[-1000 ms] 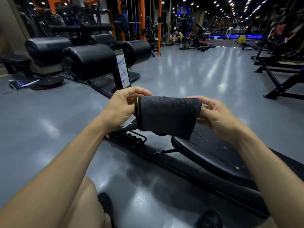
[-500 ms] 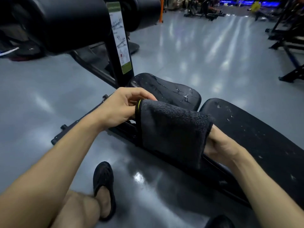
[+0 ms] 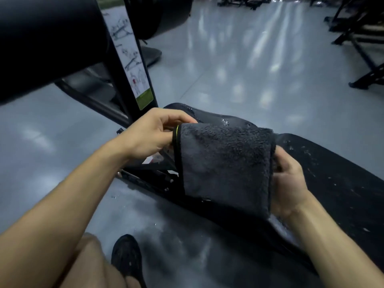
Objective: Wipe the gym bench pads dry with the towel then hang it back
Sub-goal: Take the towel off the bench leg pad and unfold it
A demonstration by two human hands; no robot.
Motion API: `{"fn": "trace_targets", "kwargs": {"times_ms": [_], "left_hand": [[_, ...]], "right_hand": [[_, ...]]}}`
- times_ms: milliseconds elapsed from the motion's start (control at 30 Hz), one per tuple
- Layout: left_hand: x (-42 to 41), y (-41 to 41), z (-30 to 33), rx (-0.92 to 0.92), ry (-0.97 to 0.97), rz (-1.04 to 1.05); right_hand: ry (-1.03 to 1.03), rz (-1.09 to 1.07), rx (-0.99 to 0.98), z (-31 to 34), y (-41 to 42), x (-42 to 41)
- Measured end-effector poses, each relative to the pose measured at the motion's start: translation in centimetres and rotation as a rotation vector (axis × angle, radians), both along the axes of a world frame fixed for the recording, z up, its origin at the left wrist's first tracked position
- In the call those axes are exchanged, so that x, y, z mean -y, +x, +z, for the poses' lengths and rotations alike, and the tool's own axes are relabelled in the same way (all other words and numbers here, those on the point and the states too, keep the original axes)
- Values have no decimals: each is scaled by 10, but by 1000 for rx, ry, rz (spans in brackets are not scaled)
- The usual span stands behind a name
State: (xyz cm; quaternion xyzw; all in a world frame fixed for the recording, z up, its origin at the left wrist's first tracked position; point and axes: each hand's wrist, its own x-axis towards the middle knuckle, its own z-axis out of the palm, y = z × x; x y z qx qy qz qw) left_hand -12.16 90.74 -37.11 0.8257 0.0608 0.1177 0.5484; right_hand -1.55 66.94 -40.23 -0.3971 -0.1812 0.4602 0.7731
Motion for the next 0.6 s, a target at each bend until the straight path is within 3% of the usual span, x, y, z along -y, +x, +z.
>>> {"fn": "trace_targets", "kwargs": {"times_ms": [167,433,600], "left_hand": [[8,18,15,3,-198,-38],[28,21,34,65,-251,-255],[32,23,17,121,-219,-175]], "right_hand": [[-7,131,12,29,-1,21],[-79,-5,179,56,-17,62],[-68,-139,66,42,-23,56]]}}
